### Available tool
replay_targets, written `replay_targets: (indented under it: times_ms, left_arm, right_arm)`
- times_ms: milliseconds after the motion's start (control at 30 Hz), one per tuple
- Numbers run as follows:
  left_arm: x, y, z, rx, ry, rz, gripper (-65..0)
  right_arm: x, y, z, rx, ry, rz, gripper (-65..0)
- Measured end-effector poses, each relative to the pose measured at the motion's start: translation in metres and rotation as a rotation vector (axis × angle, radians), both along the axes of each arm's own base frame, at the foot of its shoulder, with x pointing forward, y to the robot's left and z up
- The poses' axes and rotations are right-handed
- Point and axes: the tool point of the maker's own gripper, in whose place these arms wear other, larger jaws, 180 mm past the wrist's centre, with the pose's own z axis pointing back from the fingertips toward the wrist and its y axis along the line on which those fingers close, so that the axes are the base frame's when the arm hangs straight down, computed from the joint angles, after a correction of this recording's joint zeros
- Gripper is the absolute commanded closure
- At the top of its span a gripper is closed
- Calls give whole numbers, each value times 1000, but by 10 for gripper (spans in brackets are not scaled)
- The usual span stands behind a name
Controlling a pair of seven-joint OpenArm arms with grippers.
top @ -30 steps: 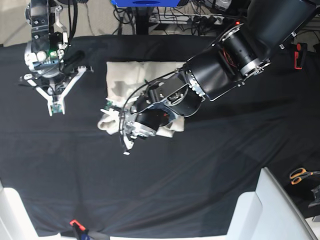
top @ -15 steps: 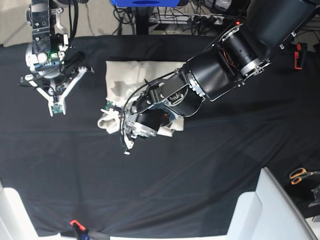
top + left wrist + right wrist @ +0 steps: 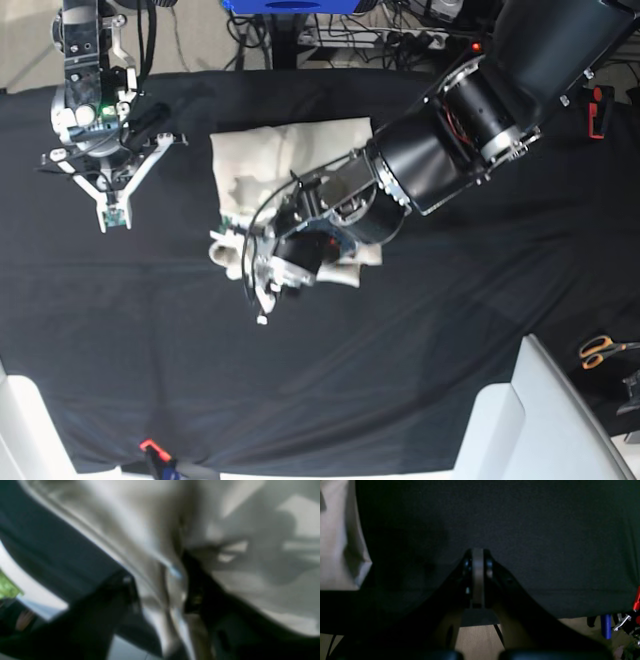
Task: Fold the T-shirt properly
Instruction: 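Press and tuck the bundle's corner with the left gripper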
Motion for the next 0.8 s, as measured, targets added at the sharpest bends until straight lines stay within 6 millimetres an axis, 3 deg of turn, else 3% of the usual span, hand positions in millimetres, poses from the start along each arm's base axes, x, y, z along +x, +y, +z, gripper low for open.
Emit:
replay_targets:
  times_ms: [200, 333, 433, 567, 633, 667, 733, 767, 800]
  left_arm:
    - [13, 0, 10, 1, -29, 2, -479]
    - [26, -6, 25, -17, -61, 3, -494]
    - [45, -30, 67, -157, -121, 43, -489]
    - [70, -58, 149, -365, -259, 89, -482]
    - [72, -50, 172, -365, -330, 136, -420]
    - [68, -43, 174, -358, -344, 164, -331]
    - [48, -26, 158, -342, -324, 183, -54]
    - [34, -17, 145, -335, -299, 191, 0]
    - [19, -5, 131, -329, -273, 210, 0]
  right_arm:
    - [0, 0, 0, 0, 0, 0, -2]
    - [0, 1, 0, 0, 0, 3, -2]
    - [0, 1, 0, 0, 0, 3, -2]
    - [1, 2, 0, 1, -1, 4, -2]
    - [4, 2, 2, 2, -26, 11, -2]
    - [5, 4, 2, 3, -35, 20, -2]
    - [3, 20, 0, 10, -21, 120, -2]
    - [1, 31, -2, 26, -16, 181, -2]
    - [-4, 39, -4, 39, -1, 218, -2]
